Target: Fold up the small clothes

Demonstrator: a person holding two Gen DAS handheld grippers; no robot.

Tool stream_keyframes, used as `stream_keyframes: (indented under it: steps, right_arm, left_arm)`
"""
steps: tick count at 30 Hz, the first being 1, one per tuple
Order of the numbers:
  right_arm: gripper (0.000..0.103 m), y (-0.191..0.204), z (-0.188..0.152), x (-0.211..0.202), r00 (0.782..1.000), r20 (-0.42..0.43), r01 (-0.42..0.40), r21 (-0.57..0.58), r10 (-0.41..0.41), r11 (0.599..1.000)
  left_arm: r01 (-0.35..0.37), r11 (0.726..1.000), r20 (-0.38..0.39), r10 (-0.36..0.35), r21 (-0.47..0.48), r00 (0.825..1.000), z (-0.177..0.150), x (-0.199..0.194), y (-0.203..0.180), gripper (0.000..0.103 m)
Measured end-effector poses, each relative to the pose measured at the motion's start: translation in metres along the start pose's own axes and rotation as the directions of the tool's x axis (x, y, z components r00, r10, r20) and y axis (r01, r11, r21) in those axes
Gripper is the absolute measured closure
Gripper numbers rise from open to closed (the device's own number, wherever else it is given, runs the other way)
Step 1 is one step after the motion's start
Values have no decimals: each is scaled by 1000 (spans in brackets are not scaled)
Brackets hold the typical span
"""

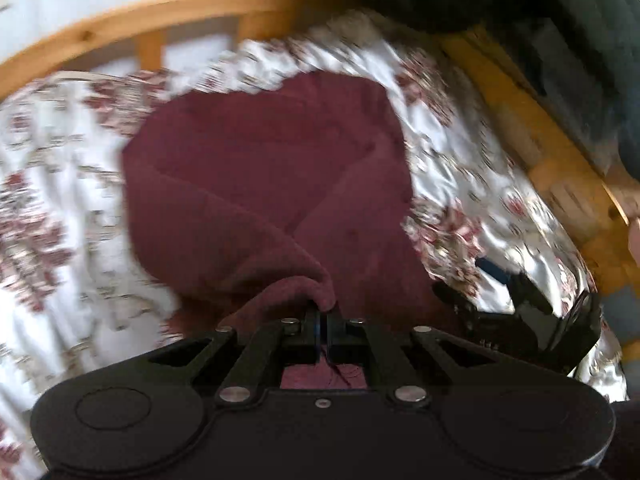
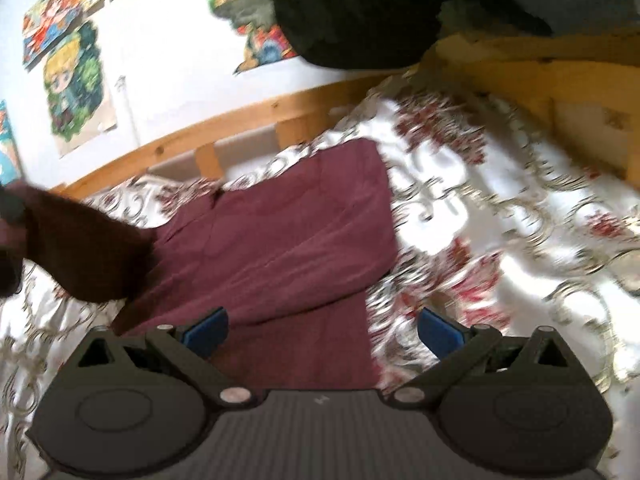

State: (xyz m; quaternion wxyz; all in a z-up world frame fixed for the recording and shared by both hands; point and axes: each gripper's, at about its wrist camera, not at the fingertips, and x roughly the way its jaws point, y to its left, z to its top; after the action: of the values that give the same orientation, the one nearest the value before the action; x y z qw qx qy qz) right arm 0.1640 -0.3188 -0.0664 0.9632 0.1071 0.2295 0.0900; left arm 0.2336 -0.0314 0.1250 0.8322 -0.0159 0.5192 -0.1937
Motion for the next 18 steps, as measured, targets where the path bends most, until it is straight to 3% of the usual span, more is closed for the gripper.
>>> stream_keyframes:
  steps: [6, 11, 13, 15, 18]
  right_arm:
    - [0, -28, 8, -1, 996, 34, 80, 44, -81, 996]
    - [0, -39, 5, 5, 994, 16, 102, 77, -104, 992]
    - [0, -40, 3, 7, 995, 8, 97, 72, -98, 993]
    - [0, -38, 0, 9, 995, 3, 98, 58, -98, 994]
    - [0, -33, -4, 10, 994, -5, 109, 23, -109, 994]
  left_arm:
    - [55, 998, -76, -55, 8, 996, 4, 73, -20, 101]
    - [79, 997, -72, -79, -5, 994, -6, 113, -23, 99]
    - [91, 996, -67, -91, 0, 994, -9, 122, -25, 92]
    - [101, 995, -47, -102, -18, 994, -13, 127, -23, 74]
    - [123, 991, -9, -124, -42, 992, -18, 125, -19, 61]
